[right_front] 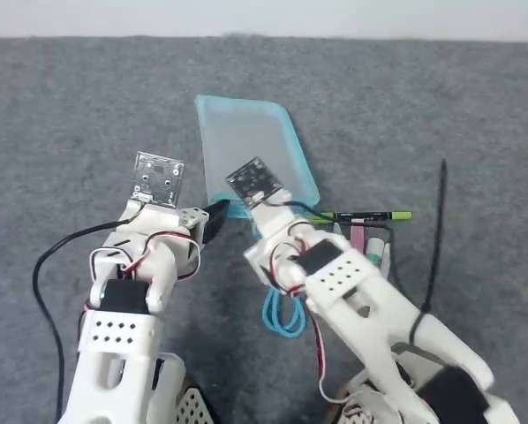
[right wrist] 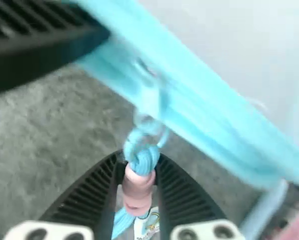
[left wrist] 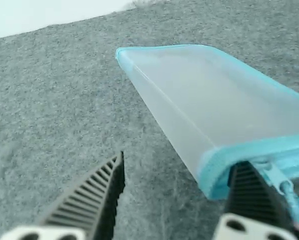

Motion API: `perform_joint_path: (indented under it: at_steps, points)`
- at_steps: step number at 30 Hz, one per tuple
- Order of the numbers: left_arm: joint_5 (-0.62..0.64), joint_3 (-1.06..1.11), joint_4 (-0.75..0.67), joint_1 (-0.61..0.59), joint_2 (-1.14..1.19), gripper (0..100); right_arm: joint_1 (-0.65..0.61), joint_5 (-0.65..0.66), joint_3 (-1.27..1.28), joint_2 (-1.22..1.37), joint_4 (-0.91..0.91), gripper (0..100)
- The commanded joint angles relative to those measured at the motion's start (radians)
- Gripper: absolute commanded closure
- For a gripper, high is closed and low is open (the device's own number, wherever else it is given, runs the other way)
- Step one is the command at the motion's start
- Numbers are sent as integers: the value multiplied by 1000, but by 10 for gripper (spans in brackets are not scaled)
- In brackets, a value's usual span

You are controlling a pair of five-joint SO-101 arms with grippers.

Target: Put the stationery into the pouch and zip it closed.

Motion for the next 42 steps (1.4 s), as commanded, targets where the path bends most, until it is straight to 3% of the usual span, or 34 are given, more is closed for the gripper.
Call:
perform_joint_path:
  at_steps: [1,7,12,26,31,34,42]
  points:
    - [21,-33,-5,-2,-2,689,21,37,-57,-139,107,993]
    - [23,-33,-5,-2,-2,689,15,152,-189,-278,341,993]
    - [23,-31,-11,-2,3,689,-73,232,-262,-328,486,993]
    - [21,-27,-11,6,3,695,-159,279,-390,-398,653,993]
    - [23,4,-71,6,3,873,-185,279,-338,-389,633,993]
    - [41,30,-101,0,2,996,-151,279,-324,-387,630,993]
    - [169,27,-98,-103,3,989,119,318,-313,-386,630,993]
